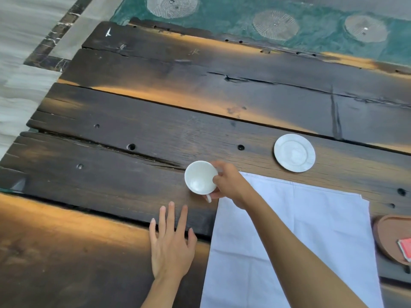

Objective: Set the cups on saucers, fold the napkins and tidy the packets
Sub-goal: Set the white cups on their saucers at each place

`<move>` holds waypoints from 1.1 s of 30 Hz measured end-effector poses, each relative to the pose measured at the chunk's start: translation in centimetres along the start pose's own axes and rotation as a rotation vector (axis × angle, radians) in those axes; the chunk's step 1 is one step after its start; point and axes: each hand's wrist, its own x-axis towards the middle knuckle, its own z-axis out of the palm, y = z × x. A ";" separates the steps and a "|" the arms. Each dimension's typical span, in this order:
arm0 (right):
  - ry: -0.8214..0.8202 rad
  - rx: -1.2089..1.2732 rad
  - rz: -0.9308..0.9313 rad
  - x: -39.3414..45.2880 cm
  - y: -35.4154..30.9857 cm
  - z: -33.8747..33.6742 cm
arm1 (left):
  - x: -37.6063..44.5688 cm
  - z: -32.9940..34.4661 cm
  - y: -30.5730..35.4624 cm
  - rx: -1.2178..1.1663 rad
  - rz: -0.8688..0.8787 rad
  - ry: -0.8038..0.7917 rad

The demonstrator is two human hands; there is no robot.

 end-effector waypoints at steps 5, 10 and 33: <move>0.290 0.366 0.026 -0.9 1.0 -5.9 | 0.0 0.8 -0.4 0.009 -0.005 0.032; 0.595 0.490 0.024 -1.9 2.9 -14.5 | 0.0 1.9 -0.6 -0.020 -0.001 0.130; 0.620 0.562 0.097 -0.3 5.3 -20.9 | 0.4 2.6 -0.5 -0.002 -0.034 0.169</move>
